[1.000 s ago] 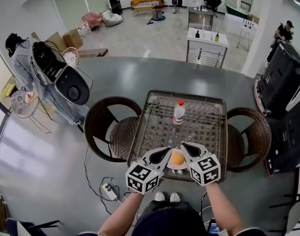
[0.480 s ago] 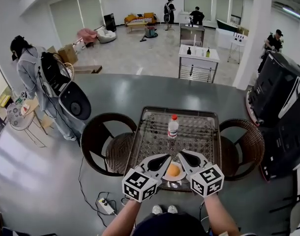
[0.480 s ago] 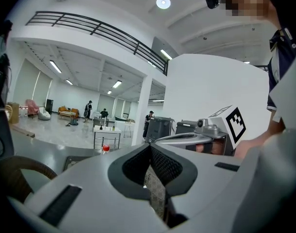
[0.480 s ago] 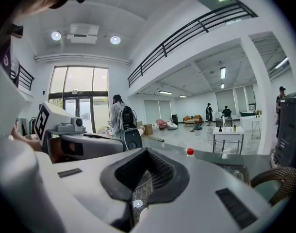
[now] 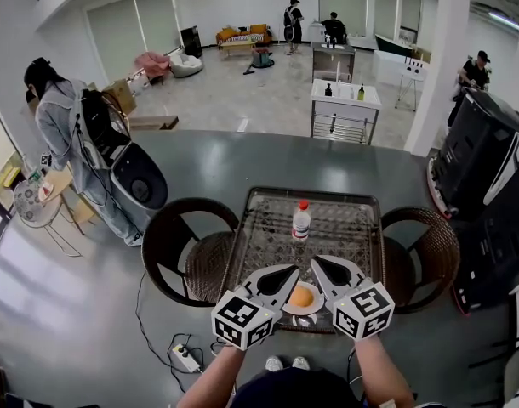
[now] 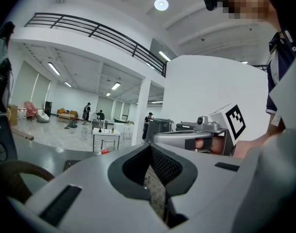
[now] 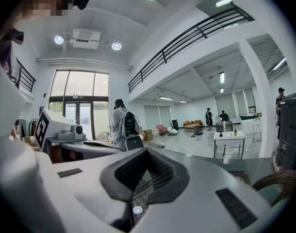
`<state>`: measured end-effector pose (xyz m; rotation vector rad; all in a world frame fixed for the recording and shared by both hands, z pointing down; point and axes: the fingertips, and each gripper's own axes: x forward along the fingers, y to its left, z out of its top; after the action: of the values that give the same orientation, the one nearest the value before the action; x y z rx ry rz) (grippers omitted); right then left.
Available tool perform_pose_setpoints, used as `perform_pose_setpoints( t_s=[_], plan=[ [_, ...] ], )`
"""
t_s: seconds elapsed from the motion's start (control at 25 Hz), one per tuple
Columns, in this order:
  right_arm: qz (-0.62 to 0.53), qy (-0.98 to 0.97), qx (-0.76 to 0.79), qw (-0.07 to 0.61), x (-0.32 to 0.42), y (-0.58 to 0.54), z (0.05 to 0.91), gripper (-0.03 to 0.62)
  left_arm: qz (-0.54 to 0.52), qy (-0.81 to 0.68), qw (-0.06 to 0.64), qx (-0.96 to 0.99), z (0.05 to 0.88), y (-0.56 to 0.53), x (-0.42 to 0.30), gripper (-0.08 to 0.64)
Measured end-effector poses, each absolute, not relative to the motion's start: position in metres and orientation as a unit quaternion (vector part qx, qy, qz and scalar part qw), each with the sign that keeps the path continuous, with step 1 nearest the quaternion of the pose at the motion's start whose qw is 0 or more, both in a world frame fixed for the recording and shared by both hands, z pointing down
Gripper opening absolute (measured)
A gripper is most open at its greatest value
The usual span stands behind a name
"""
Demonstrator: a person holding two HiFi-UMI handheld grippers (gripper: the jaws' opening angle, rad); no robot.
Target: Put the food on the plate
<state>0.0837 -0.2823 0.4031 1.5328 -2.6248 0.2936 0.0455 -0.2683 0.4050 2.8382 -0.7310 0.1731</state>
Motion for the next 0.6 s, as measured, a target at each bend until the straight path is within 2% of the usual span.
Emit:
perform_pose_setpoints(
  t_s=[0.6],
  plan=[
    [0.092, -0.865, 0.493, 0.032, 0.0902, -0.2818, 0.3922, 0.003, 0.056, -0.251, 0.096, 0.962, 0.3948, -0.2695, 0.0495, 0.009]
  ],
)
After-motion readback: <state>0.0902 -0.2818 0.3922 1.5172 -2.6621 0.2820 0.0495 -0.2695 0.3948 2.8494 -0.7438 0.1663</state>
